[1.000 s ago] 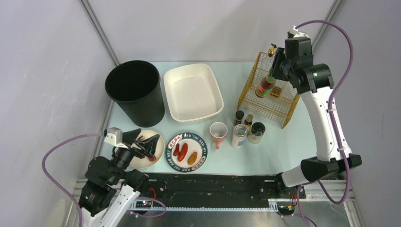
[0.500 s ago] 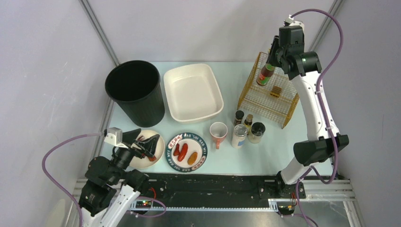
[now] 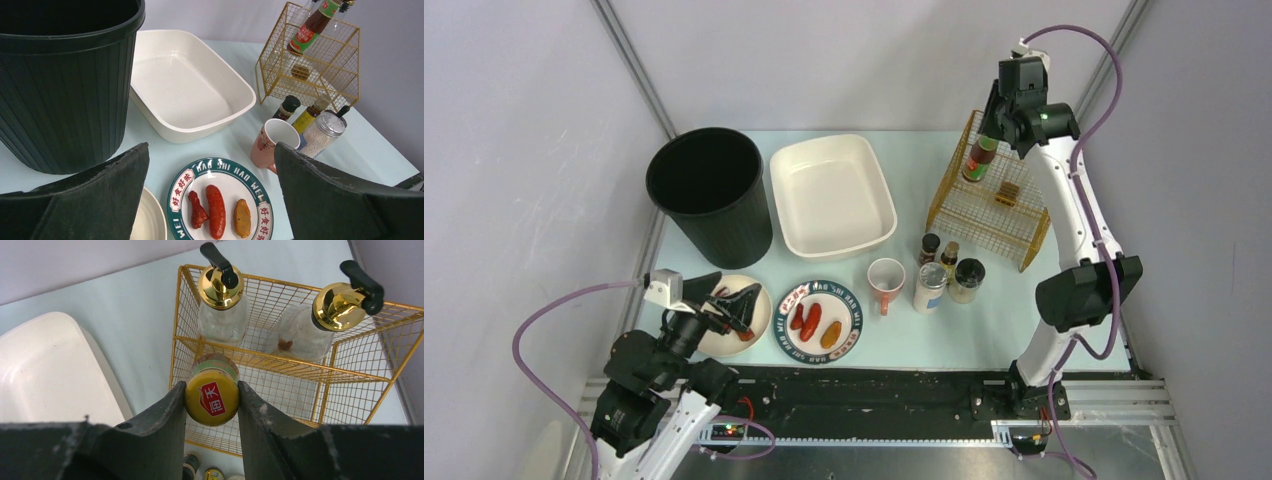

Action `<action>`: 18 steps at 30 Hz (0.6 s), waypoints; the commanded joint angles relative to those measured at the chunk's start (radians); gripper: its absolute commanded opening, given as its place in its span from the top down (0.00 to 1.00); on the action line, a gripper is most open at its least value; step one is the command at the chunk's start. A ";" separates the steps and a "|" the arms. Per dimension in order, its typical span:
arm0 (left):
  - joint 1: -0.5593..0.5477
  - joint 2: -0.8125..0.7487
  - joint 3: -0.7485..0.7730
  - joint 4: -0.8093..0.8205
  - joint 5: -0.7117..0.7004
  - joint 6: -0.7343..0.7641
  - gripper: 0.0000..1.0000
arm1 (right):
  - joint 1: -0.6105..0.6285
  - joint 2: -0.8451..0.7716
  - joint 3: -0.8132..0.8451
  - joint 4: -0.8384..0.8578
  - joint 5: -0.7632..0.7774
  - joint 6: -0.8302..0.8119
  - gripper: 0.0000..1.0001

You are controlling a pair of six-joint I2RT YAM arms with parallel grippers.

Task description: Clear the kitchen counter

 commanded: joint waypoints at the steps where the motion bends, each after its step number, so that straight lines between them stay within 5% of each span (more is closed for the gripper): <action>1: 0.000 0.019 -0.008 0.023 -0.017 0.007 0.02 | -0.004 -0.001 -0.007 0.137 -0.001 0.022 1.00; 18: 0.000 0.013 -0.007 0.022 -0.016 0.007 0.02 | 0.027 0.120 -0.032 0.072 0.015 0.034 1.00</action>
